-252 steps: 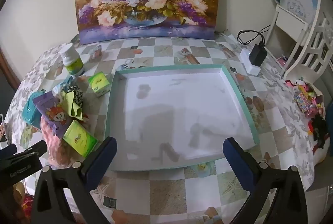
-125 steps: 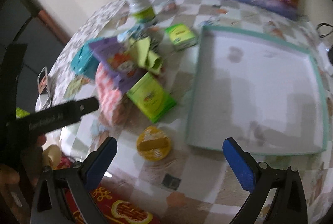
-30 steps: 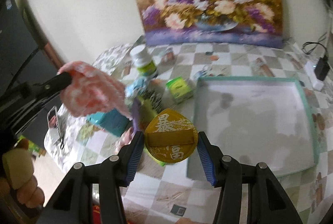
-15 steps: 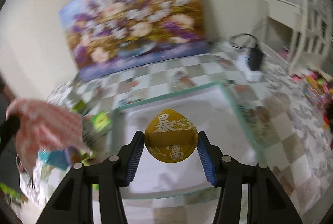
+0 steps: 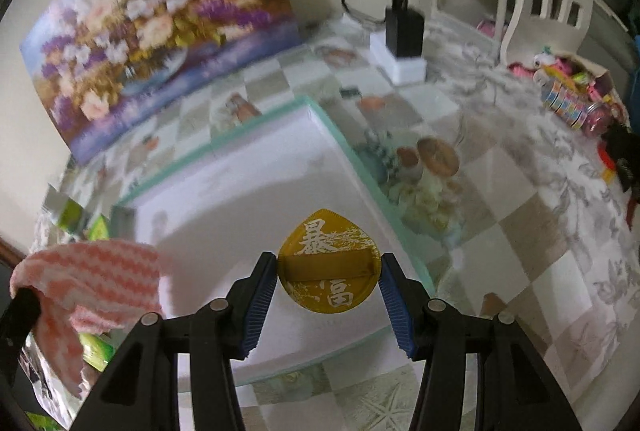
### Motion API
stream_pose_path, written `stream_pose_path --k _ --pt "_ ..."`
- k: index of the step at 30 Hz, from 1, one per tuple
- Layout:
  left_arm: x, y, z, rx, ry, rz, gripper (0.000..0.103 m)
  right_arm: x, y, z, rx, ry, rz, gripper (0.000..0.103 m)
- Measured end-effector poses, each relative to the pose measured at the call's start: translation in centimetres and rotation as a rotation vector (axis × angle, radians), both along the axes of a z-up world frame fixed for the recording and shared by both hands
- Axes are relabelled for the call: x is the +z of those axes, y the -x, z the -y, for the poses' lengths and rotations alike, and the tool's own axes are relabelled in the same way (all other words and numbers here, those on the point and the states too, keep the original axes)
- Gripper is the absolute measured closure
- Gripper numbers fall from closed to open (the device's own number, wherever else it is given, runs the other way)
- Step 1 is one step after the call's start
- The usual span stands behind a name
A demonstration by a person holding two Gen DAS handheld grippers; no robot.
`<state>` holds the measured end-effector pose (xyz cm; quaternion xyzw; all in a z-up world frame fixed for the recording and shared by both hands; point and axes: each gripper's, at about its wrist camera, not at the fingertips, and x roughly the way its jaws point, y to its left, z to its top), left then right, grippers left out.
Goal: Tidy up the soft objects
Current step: 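Lift the zigzag towel with the left tool and carry it over the tray, then release the towel into the tray with the left tool while the right tool drops the yellow lid there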
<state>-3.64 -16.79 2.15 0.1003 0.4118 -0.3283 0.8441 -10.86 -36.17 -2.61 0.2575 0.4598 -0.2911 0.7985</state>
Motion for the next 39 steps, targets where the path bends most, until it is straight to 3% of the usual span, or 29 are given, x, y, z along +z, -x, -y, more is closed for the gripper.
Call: stream_pose_path --k 7,8,11,14,18,25,31,39 --pt "-3.2 -0.7 0.8 0.005 -0.092 -0.11 0.092 -1.6 -1.0 -1.1 0.058 0.009 -0.047 0.044" --pt "-3.2 -0.8 0.7 0.009 -0.095 -0.116 0.084 -1.6 -1.1 -1.3 0.066 0.016 -0.053 0.038" --pt "-3.0 -1.0 0.3 0.035 -0.094 -0.123 0.044 -1.6 -1.3 -1.7 0.083 0.028 -0.061 0.033" --pt "-3.2 -1.5 0.0 0.06 -0.104 -0.146 0.04 -1.6 -1.3 -1.8 0.083 0.031 -0.073 0.029" --pt "-3.7 -2.6 -0.9 0.11 -0.089 -0.205 0.015 -1.9 -1.2 -1.6 0.074 0.019 -0.08 0.025" --pt "-4.2 -4.0 -2.4 0.19 -0.077 -0.251 0.004 -1.9 -1.2 -1.9 0.083 0.05 -0.089 0.0" --pt "-4.2 -4.7 -3.4 0.233 -0.059 -0.283 0.004 -1.4 -0.9 -1.7 0.06 0.067 -0.069 0.0" --pt "-3.4 -5.2 -4.5 0.281 -0.062 -0.263 0.004 -1.1 -0.7 -2.0 0.064 0.059 -0.064 0.0"
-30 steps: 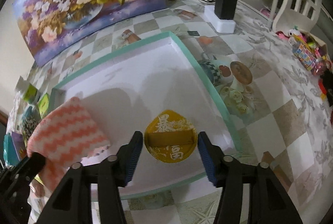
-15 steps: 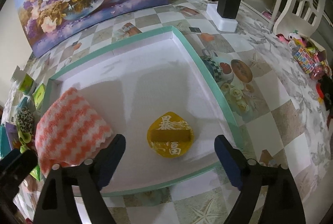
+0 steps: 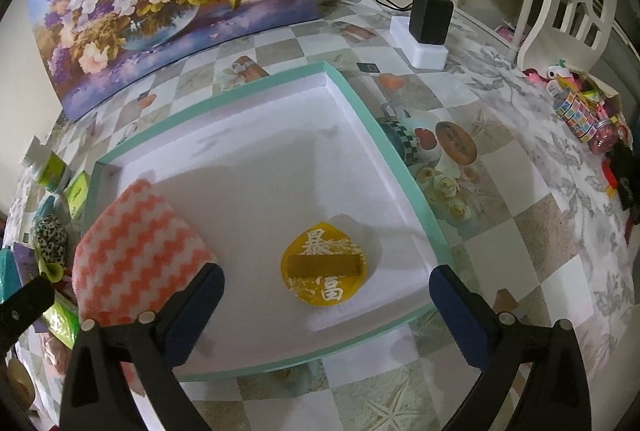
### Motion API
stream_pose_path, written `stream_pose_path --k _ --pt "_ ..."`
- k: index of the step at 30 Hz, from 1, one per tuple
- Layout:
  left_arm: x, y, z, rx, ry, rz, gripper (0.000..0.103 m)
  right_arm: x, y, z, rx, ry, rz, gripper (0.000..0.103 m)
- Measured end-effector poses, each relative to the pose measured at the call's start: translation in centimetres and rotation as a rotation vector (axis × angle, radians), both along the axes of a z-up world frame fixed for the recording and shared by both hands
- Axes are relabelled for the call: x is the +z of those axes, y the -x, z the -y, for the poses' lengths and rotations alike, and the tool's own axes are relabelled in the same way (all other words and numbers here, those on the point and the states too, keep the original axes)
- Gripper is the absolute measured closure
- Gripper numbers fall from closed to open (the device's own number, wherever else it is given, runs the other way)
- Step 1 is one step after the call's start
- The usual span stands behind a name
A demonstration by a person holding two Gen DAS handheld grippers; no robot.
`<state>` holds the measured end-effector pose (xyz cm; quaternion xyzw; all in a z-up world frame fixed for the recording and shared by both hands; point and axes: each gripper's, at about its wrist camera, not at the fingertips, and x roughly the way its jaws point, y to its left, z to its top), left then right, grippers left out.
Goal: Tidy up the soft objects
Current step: 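Release the towel into the tray with the left tool while the right tool drops the yellow lid there, then grasp the floral pink cloth bundle with the left tool while the right tool grasps the purple packet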
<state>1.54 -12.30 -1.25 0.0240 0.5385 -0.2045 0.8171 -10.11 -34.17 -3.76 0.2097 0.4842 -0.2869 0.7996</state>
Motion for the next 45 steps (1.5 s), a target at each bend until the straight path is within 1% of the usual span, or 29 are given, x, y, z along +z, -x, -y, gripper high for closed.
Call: stream_pose_path --k 4,7,10,12,13,16,19,23,26,29,31,34,35,36,38,40,43,45 --pt "1.0 -0.5 -1.6 0.051 0.015 0.011 0.004 1.3 0.2 -0.5 0.009 0.013 0.043 0.0" --pt "2.0 -1.0 -4.0 0.115 0.032 0.027 0.004 2.3 0.3 -1.1 0.023 0.015 0.077 0.0" --pt "2.4 -1.8 -6.9 0.191 0.057 0.018 0.004 3.4 0.2 -2.1 0.047 0.019 0.108 0.0" --pt "2.4 -2.2 -8.9 0.246 0.071 0.011 0.0 4.3 0.0 -2.9 0.071 0.029 0.129 0.0" --pt "2.4 -2.3 -9.7 0.271 0.075 0.013 0.0 4.6 -0.1 -3.3 0.08 0.031 0.138 0.0" --pt "2.7 -2.7 -12.7 0.35 0.071 0.038 0.0 5.6 -0.4 -4.6 0.11 0.022 0.162 0.0" --pt "2.9 -2.7 -14.9 0.408 0.064 0.065 0.0 6.5 -0.7 -5.9 0.137 0.007 0.184 0.0" --pt "2.4 -2.9 -17.6 0.49 0.058 0.065 0.0 8.2 -1.8 -8.6 0.204 -0.01 0.216 0.0" --pt "1.7 -3.1 -18.8 0.516 0.046 0.04 0.0 9.1 -2.8 -10.8 0.267 -0.029 0.237 0.0" --pt "1.0 -3.2 -19.5 0.533 0.026 0.023 0.0 9.7 -4.2 -13.7 0.353 -0.036 0.245 0.0" --pt "0.3 -3.2 -19.9 0.542 0.02 0.0 0.0 9.6 -5.1 -15.3 0.394 -0.042 0.236 0.001" --pt "-1.0 -3.2 -20.5 0.558 0.074 -0.069 0.0 8.8 -6.6 -17.3 0.446 -0.071 0.205 0.01" --pt "-1.8 -3.4 -20.8 0.568 0.095 -0.112 0.0 8.3 -7.1 -17.9 0.463 -0.084 0.188 0.013" --pt "-2.3 -3.4 -20.9 0.574 0.098 -0.133 0.0 7.9 -7.4 -18.4 0.478 -0.095 0.173 0.015" --pt "-2.6 -3.4 -20.8 0.576 0.087 -0.144 0.0 6.9 -8.3 -19.5 0.504 -0.116 0.14 0.019" --pt "-2.9 -3.5 -20.4 0.564 0.067 -0.145 0.0 5.9 -9.2 -20.3 0.527 -0.13 0.113 0.024" --pt "-3.7 -3.9 -20.0 0.526 0.103 -0.2 0.0 4.6 -10.3 -21.2 0.55 -0.166 0.087 0.032" --pt "-4.3 -4.2 -19.6 0.51 0.097 -0.232 0.0 3.8 -11.0 -21.7 0.563 -0.177 0.073 0.036"
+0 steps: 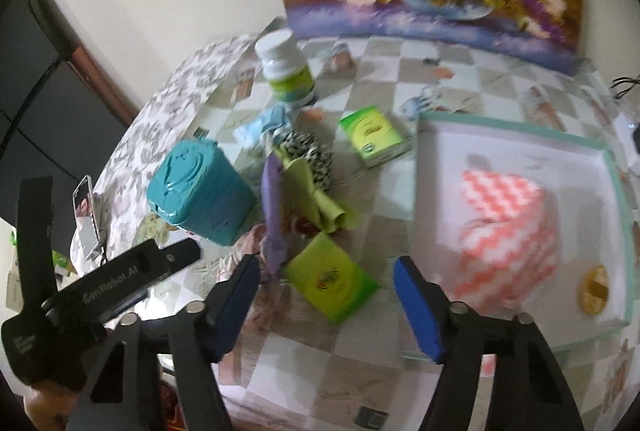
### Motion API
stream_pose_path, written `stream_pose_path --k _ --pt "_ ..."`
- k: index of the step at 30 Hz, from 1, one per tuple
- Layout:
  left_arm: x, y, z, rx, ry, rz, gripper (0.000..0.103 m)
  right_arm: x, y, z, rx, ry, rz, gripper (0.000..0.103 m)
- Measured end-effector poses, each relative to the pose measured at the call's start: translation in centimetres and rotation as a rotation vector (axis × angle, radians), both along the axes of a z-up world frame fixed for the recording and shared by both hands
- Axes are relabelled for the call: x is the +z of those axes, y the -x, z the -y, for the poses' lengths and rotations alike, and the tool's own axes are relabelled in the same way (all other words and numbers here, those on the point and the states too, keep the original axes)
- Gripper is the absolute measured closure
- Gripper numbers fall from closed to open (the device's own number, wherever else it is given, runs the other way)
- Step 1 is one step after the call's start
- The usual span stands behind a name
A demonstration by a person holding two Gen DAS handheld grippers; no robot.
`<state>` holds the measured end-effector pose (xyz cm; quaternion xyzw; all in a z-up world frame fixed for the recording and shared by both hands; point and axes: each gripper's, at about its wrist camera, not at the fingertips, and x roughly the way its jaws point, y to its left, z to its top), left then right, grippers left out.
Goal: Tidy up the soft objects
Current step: 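Grasp the floral pink cloth bundle with the left tool while the right tool grasps the purple packet, then carry the cloth bundle and purple packet over the tray with both tools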
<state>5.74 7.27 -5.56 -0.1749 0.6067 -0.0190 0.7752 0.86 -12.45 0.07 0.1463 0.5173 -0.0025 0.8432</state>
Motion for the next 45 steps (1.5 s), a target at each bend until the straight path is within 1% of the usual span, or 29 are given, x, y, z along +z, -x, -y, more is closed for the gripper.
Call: stream_pose_path --k 5,10,11,13,14,15,17,21,22,23,24,25,27,28,29,30,31,32,33,34,37,38,39,45 --pt "-0.8 -0.4 0.4 -0.01 0.008 -0.039 0.001 -0.8 -1.3 -0.2 0.015 -0.05 0.0 0.05" --pt "-1.6 -0.5 0.1 0.009 0.011 -0.078 0.001 -1.0 -2.5 0.2 0.015 -0.091 0.013 0.055" --pt "-1.6 -0.5 0.2 0.006 0.005 -0.081 0.002 -1.0 -2.7 0.2 0.014 -0.103 0.016 0.055" --pt "-1.8 -0.4 0.3 -0.011 -0.002 -0.084 0.008 -1.1 -3.3 0.3 0.014 -0.13 0.02 0.055" --pt "-1.9 -0.4 0.7 -0.022 -0.006 -0.091 0.013 -1.1 -3.5 0.3 0.016 -0.14 0.021 0.056" --pt "-2.1 -0.4 1.0 -0.035 -0.001 -0.1 0.016 -1.3 -3.9 0.3 0.019 -0.153 0.02 0.056" --pt "-2.3 -0.4 1.5 -0.049 0.002 -0.11 0.017 -1.6 -4.3 0.2 0.024 -0.169 0.014 0.062" --pt "-2.6 -0.5 2.8 -0.086 -0.025 -0.113 0.018 -2.5 -4.7 0.0 0.033 -0.195 -0.008 0.063" --pt "-2.7 -0.5 3.2 -0.098 -0.031 -0.118 0.019 -2.7 -4.8 -0.2 0.038 -0.196 -0.014 0.065" --pt "-2.8 -0.6 3.6 -0.104 -0.036 -0.122 0.025 -2.9 -4.9 -0.3 0.045 -0.198 -0.019 0.069" --pt "-3.1 -0.9 3.9 -0.115 -0.049 -0.13 0.03 -3.1 -4.9 -0.5 0.049 -0.201 -0.023 0.07" --pt "-3.3 -1.0 4.3 -0.126 -0.058 -0.137 0.031 -3.2 -4.9 -0.6 0.054 -0.201 -0.027 0.07" --pt "-3.9 -1.1 5.0 -0.142 -0.064 -0.155 0.038 -3.6 -5.0 -0.9 0.063 -0.196 -0.039 0.07" --pt "-3.9 -1.3 5.2 -0.145 -0.074 -0.152 0.038 -4.0 -5.1 -1.0 0.066 -0.196 -0.049 0.072" --pt "-3.9 -1.4 5.7 -0.153 -0.089 -0.143 0.041 -4.4 -5.1 -1.1 0.069 -0.197 -0.058 0.075" --pt "-4.0 -1.6 6.2 -0.159 -0.1 -0.139 0.044 -4.8 -5.1 -1.2 0.073 -0.201 -0.068 0.077" --pt "-3.9 -1.9 6.5 -0.162 -0.11 -0.137 0.046 -5.1 -5.1 -1.3 0.075 -0.202 -0.076 0.079" --pt "-3.9 -1.9 6.7 -0.164 -0.122 -0.133 0.051 -5.4 -5.1 -1.4 0.077 -0.204 -0.083 0.081" --pt "-3.9 -1.9 6.8 -0.163 -0.123 -0.13 0.056 -5.6 -5.2 -1.4 0.078 -0.21 -0.084 0.082" --pt "-3.8 -1.9 6.9 -0.162 -0.123 -0.129 0.059 -5.7 -5.2 -1.4 0.078 -0.215 -0.084 0.084" --pt "-3.8 -2.1 7.2 -0.15 -0.12 -0.125 0.07 -5.7 -5.2 -1.4 0.076 -0.224 -0.08 0.085" --pt "-3.8 -2.2 6.8 -0.147 -0.114 -0.125 0.076 -5.7 -5.2 -1.4 0.076 -0.225 -0.079 0.087" --pt "-3.8 -2.3 6.8 -0.14 -0.103 -0.127 0.08 -5.7 -5.2 -1.4 0.077 -0.228 -0.077 0.087" --pt "-3.3 -2.5 6.0 -0.108 -0.096 -0.112 0.087 -5.0 -5.0 -1.2 0.073 -0.24 -0.059 0.088"
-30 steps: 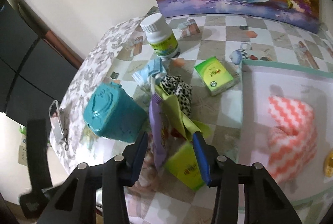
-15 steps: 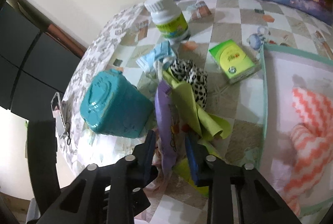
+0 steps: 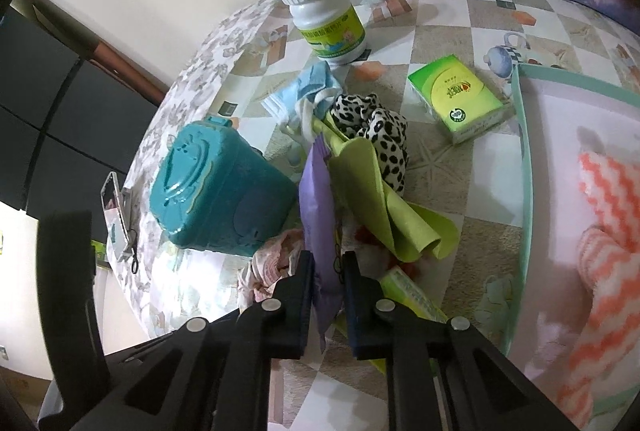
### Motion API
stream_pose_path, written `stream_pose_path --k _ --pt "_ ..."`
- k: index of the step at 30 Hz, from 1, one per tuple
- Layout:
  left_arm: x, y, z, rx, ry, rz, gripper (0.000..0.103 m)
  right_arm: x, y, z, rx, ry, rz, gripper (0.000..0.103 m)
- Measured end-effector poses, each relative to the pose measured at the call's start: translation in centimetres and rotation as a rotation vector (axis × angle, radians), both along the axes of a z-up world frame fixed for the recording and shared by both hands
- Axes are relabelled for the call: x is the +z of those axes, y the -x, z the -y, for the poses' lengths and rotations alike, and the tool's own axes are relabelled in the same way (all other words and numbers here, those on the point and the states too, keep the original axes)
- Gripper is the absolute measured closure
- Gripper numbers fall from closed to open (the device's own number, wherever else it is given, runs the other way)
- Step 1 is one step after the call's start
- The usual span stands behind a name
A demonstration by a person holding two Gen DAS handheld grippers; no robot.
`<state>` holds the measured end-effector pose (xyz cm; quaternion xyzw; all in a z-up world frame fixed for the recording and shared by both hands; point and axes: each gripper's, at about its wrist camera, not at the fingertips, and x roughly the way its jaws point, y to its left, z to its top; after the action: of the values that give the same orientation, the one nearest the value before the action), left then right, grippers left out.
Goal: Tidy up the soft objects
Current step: 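Carry the cloth bundle and purple packet over the tray with both tools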
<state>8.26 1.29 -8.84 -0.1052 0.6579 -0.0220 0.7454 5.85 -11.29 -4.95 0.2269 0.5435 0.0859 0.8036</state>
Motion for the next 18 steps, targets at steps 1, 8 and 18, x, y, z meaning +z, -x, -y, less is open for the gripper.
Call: stream_pose_path --k 1,8,18 --pt "0.3 0.2 -0.8 -0.001 0.001 0.003 0.087 0.1 0.0 0.1 -0.003 -0.003 0.003 0.088" --pt "1.9 -0.1 -1.5 -0.008 -0.001 0.047 0.089 1.3 0.6 0.8 -0.018 -0.032 0.027 0.088" --pt "3.4 1.5 -2.1 -0.028 -0.006 0.117 0.091 4.6 2.0 1.9 -0.047 -0.017 0.104 0.088"
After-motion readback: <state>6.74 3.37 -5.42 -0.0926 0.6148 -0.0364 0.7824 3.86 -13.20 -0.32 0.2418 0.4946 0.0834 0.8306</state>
